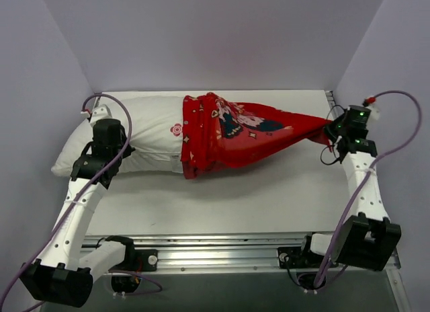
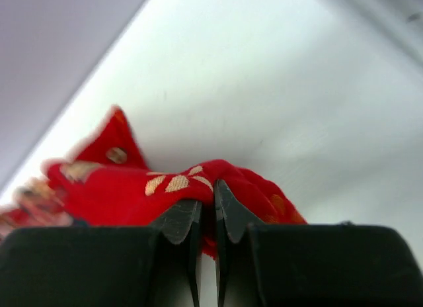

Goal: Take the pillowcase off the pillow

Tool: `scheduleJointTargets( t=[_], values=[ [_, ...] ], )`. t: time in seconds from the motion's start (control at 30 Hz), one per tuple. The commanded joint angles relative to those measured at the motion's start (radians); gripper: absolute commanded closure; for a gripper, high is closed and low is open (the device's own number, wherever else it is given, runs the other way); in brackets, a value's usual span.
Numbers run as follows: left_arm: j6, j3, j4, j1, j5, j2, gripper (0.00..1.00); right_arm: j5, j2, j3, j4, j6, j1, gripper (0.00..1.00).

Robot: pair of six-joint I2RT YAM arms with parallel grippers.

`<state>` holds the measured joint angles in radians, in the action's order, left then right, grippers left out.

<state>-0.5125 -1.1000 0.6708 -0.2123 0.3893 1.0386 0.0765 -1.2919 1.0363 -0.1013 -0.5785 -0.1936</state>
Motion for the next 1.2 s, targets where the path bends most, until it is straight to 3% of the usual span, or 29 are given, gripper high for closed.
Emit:
scheduleJointTargets(
  t=[0.0,0.23,0.33,0.43,0.47,0.57,0.67,0.8,0.9,1.03,1.1,1.13,1.17],
  values=[
    [0.011,-0.095,-0.05,0.073,0.126,-0.008,0.98,-0.281,0.134,0.163,-0.098,-0.106,-0.135,1.0],
    [0.031,-0.097,-0.027,0.094,0.161,-0.006,0.98,-0.259,0.102,0.248,-0.1,-0.103,-0.196,1.0],
    [0.046,-0.052,-0.043,0.085,0.082,-0.044,0.98,-0.051,0.051,0.277,-0.089,-0.011,-0.166,1.0],
    [0.049,-0.008,-0.05,0.044,-0.006,-0.08,0.98,0.011,0.002,0.343,-0.159,0.084,0.021,0.84],
    [0.049,-0.001,-0.045,0.025,-0.03,-0.09,0.98,0.006,0.005,0.331,-0.15,0.103,0.072,0.65],
    [0.028,0.026,-0.024,-0.085,-0.015,-0.114,0.98,-0.03,0.045,0.271,-0.14,0.103,0.259,0.38],
    [-0.024,0.06,0.003,-0.186,0.013,-0.132,0.98,-0.058,0.066,0.246,-0.138,0.103,0.432,0.28],
    [-0.089,0.12,0.01,-0.258,0.01,-0.143,0.98,-0.136,0.068,0.168,-0.124,0.056,0.65,0.23],
    [-0.109,0.146,0.015,-0.289,0.031,-0.138,0.98,-0.21,0.057,0.107,-0.127,0.006,0.802,0.2],
    [-0.104,0.14,0.021,-0.291,0.066,-0.134,0.98,-0.311,0.025,0.026,-0.137,-0.04,0.862,0.19],
    [-0.093,0.126,0.027,-0.291,0.094,-0.13,0.98,-0.343,0.019,-0.004,-0.13,-0.044,0.862,0.3],
    [-0.092,0.12,0.029,-0.289,0.102,-0.124,0.98,-0.4,0.017,-0.024,-0.132,-0.041,0.859,0.52],
    [-0.087,0.114,0.03,-0.289,0.129,-0.121,0.98,-0.426,0.016,-0.031,-0.143,-0.038,0.855,0.62]
  ],
)
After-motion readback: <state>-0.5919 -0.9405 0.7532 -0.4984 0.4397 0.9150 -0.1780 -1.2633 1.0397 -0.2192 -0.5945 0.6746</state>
